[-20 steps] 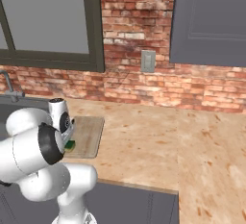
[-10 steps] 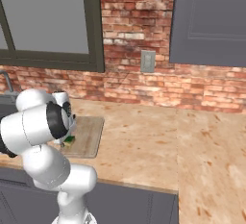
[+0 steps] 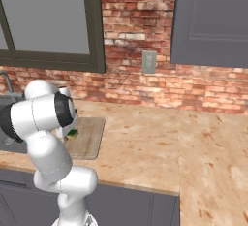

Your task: Pick up the sponge from the counter and clean the cutting board by briefly scrubbing or pressing down on the cutting board. Once finished, release the sponge.

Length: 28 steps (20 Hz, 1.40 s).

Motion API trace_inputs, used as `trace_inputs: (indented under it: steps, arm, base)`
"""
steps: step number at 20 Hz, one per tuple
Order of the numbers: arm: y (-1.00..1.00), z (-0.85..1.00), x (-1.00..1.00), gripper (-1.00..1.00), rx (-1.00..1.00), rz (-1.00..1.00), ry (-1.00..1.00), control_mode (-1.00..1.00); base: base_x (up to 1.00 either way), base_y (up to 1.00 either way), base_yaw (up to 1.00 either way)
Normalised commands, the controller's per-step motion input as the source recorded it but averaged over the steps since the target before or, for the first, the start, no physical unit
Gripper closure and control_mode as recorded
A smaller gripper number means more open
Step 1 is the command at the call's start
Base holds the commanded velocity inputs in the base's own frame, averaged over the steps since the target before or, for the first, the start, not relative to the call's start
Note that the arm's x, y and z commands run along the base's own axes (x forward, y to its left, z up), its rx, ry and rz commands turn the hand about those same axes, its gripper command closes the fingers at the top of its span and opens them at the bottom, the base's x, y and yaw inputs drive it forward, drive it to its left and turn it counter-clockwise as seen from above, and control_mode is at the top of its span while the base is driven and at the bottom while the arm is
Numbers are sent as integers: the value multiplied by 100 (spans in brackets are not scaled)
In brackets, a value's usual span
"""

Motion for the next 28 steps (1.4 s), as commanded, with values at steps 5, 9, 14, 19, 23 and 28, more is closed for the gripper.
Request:
trace_inputs:
  steps: [5,9,14,19,23,28]
  arm:
    - [0,-10,27,100,-1,0,-26,-100]
    - [0,-8,34,100,0,0,-20,-100]
    - [0,0,60,100,0,0,-4,-100]
    - [0,0,78,100,0,0,0,-100]
    - [0,0,76,100,0,0,0,-100]
    - [0,0,66,100,0,0,0,-100]
  base:
    - [0,0,0]
    - [0,0,0]
    - [0,0,0]
    - [0,0,0]
    - [0,0,0]
    - [0,0,0]
